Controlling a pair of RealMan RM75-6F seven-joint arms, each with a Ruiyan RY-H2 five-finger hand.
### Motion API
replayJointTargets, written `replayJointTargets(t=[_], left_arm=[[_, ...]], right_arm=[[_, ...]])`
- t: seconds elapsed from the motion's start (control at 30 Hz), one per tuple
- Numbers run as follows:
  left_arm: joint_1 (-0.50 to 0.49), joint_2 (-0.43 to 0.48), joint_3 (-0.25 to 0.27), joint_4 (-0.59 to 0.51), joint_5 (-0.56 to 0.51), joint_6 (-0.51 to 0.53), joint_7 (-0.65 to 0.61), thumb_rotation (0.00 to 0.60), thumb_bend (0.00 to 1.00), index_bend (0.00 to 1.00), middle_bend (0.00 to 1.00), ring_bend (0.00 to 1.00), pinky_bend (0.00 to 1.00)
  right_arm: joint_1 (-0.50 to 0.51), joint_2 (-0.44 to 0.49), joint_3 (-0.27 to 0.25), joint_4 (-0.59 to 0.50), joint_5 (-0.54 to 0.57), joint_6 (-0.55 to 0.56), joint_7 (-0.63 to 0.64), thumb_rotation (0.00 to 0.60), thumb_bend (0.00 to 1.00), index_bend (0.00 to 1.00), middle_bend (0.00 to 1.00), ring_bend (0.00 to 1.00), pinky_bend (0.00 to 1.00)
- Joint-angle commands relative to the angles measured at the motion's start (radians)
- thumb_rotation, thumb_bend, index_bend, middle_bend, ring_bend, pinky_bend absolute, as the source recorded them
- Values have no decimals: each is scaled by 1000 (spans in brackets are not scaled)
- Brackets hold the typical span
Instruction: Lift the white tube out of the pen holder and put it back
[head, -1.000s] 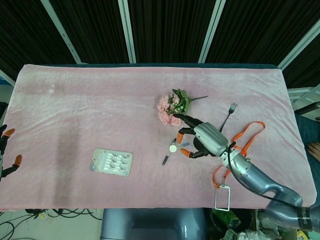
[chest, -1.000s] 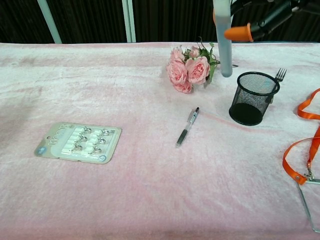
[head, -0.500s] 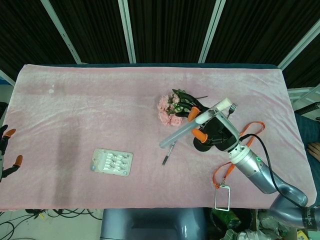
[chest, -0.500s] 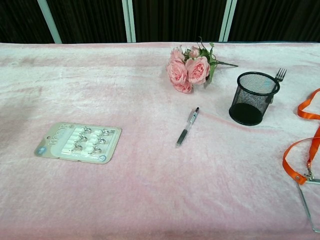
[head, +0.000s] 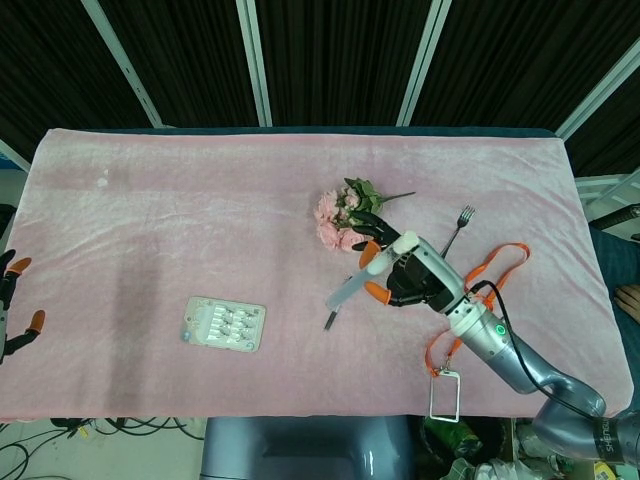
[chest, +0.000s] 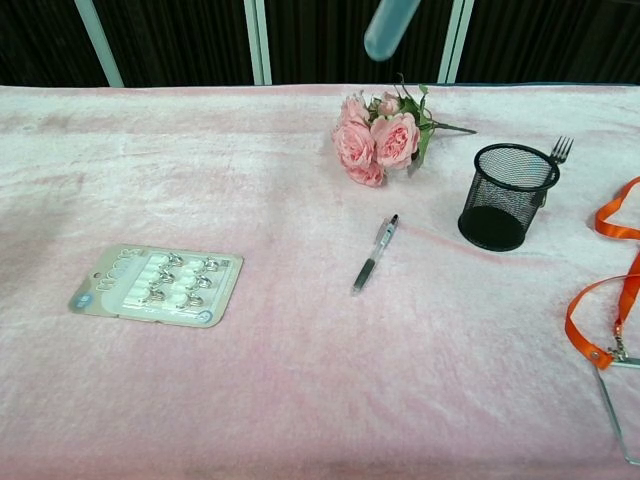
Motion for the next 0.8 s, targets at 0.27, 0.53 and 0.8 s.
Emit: replayJointTargets(t=[0.27, 0.53, 0.8], left_arm=[[1, -2, 0, -3, 2, 4, 4, 600, 354, 118, 29, 0, 42], [-3, -10, 0, 2, -4, -7, 14, 600, 354, 118, 29, 0, 42], [-2, -8, -4, 3, -10, -3, 19, 600, 354, 117, 29, 0, 43]], right_arm=[[1, -119, 68, 42, 526, -30, -1188, 600, 352, 686, 52, 91, 174], [11, -100, 84, 110, 610, -120, -1062, 600, 352, 686, 52, 91, 174], [18, -102, 85, 158, 623, -189, -953, 600, 352, 686, 52, 91, 174]])
